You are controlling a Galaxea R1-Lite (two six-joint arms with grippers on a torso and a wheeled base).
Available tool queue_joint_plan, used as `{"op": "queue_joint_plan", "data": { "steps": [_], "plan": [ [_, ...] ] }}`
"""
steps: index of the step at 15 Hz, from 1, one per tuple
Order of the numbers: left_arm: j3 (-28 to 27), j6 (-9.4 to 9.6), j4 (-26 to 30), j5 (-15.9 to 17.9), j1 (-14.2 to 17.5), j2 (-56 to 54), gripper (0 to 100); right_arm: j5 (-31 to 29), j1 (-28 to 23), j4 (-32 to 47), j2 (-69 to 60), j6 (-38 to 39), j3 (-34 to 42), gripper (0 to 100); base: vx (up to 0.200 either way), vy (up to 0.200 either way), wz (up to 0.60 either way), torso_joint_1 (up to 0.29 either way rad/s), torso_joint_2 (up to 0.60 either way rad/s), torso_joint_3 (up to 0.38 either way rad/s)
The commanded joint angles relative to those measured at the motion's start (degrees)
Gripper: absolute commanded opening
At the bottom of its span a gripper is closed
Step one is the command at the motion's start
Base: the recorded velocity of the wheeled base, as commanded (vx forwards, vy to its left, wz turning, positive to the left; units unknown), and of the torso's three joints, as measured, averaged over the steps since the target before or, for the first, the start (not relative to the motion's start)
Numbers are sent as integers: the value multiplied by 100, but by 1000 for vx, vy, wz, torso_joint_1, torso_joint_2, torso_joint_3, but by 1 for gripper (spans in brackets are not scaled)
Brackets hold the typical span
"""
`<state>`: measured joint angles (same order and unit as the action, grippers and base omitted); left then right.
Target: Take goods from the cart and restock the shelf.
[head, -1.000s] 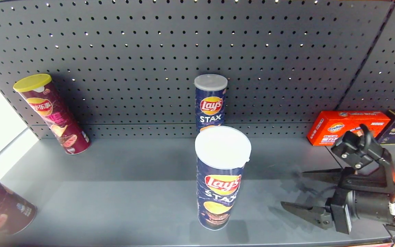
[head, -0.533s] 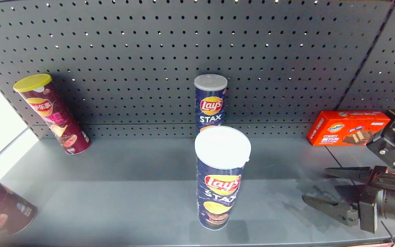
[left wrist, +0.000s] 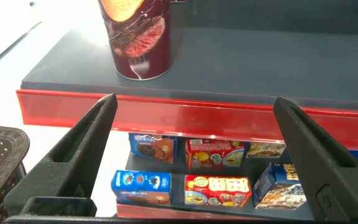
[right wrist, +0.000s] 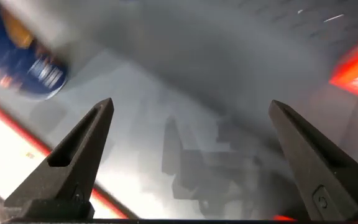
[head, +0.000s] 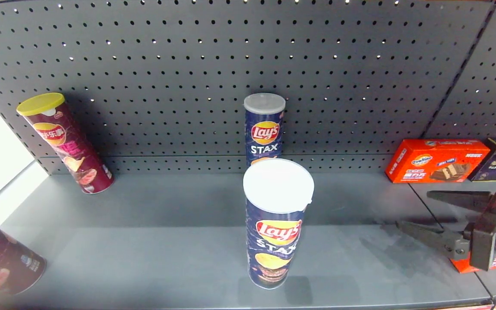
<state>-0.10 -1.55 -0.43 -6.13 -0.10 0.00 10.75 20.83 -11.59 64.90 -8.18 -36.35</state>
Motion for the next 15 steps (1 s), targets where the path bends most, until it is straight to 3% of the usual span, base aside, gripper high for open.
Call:
{"op": "queue_joint_plan", "data": {
  "steps": [1,4,10,12,15],
  "plan": [
    [1,-3,-1,-2,1,0,100,-144,-730,-282,-786,-26,-197,100,0,0,0,0,0,0],
    [1,-3,-1,-2,1,0,100,-627,-914,-431,-1973,-17,313,100,0,0,0,0,0,0],
    [1,5,-1,24,1,0,100,-750,-994,-396,-5796,9,3547,100,0,0,0,0,0,0],
    [1,5,-1,24,1,0,100,-750,-994,-212,-5981,238,3635,100,0,0,0,0,0,0],
    [1,5,-1,24,1,0,100,-776,-994,720,-5972,361,3635,100,0,0,0,0,0,0]
  ]
}}
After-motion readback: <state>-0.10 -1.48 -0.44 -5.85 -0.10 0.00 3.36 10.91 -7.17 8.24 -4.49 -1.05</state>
